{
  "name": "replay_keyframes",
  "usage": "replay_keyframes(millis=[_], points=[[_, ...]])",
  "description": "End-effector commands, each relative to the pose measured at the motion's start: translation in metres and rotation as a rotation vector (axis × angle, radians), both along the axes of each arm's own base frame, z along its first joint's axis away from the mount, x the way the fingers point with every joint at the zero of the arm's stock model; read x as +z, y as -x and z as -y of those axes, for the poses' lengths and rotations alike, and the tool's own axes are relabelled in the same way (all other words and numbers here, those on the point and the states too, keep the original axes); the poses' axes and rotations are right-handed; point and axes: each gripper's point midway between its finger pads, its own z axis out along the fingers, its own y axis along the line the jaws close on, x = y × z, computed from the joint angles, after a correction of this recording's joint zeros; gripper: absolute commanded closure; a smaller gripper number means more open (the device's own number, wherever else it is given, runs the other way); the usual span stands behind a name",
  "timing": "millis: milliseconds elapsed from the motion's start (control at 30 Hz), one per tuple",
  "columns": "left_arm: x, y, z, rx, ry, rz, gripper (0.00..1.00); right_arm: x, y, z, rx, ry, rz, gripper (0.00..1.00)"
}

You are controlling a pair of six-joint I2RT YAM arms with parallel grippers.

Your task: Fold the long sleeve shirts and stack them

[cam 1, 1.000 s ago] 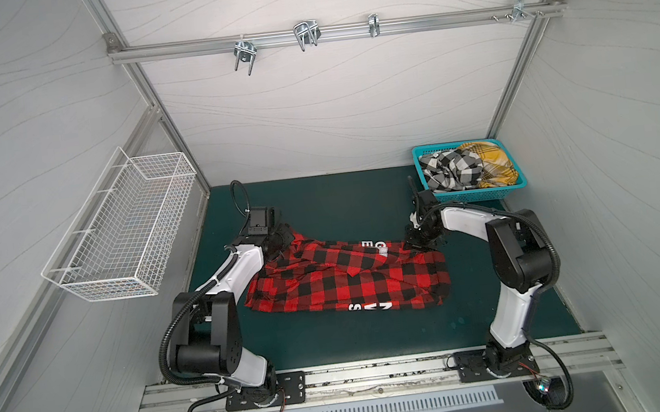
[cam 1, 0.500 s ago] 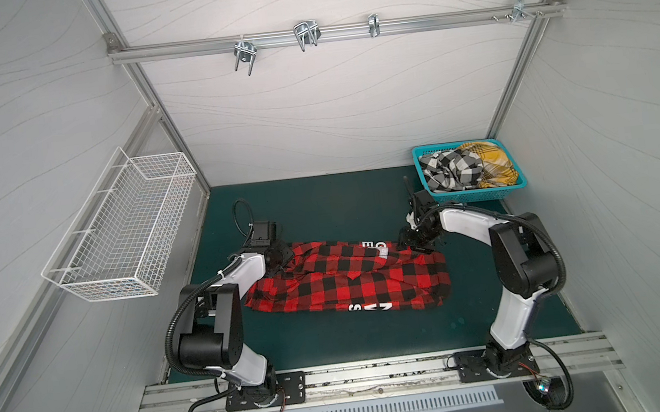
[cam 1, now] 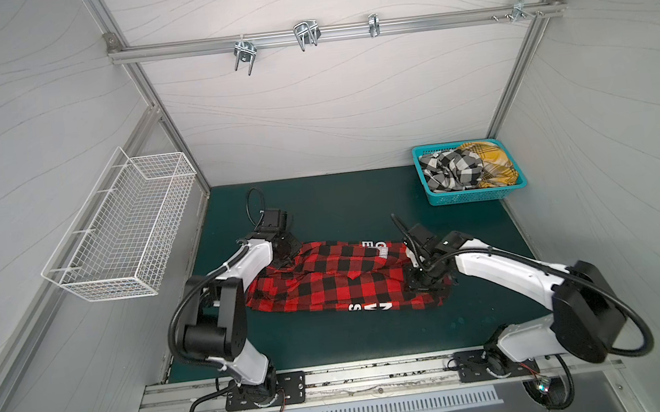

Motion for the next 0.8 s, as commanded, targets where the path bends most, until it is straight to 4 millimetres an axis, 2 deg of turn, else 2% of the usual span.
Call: replay_keyframes(millis=[0,100,167,233,300,400,433,500,567,633,700,767], points=[[0.005,-0.015,0.001,-0.012,-0.009,-0.018,0.91,-0.018,-0.001,-0.015,-0.072,-0.019,-0.051,0.72],[-0.011,-0.017,-0.007,-0.010,-0.047,-0.073,0.97,-0.044,-0.004,-0.016,-0.101,0.003,-0.104,0.76],[-0.027,-0.013,-0.020,0.014,-0.072,-0.132,1.00,-0.056,-0.017,-0.013,-0.123,0.020,-0.108,0.77],[-0.041,-0.005,-0.037,0.062,-0.086,-0.189,1.00,-0.063,-0.045,-0.010,-0.140,0.039,-0.090,0.77],[-0.045,0.002,-0.047,0.105,-0.076,-0.213,1.00,-0.064,-0.086,-0.010,-0.157,0.047,-0.065,0.77],[-0.039,0.009,-0.040,0.105,-0.032,-0.198,1.00,-0.047,-0.163,-0.018,-0.167,0.029,-0.008,0.77],[-0.036,0.013,-0.028,0.099,0.018,-0.189,1.00,-0.032,-0.187,-0.027,-0.151,-0.002,0.024,0.77],[-0.028,0.027,0.009,0.047,0.132,-0.159,0.85,0.004,-0.216,-0.044,-0.088,-0.072,0.094,0.75],[-0.011,0.045,0.056,-0.044,0.224,-0.111,0.67,0.047,-0.220,-0.048,-0.036,-0.092,0.168,0.66],[0.011,0.061,0.085,-0.111,0.269,-0.073,0.57,0.073,-0.204,-0.038,-0.010,-0.055,0.218,0.56],[0.037,0.068,0.097,-0.141,0.299,-0.011,0.51,0.083,-0.174,-0.027,0.002,-0.036,0.218,0.51],[0.060,0.070,0.092,-0.135,0.296,0.041,0.49,0.080,-0.134,-0.019,0.007,-0.030,0.189,0.48]])
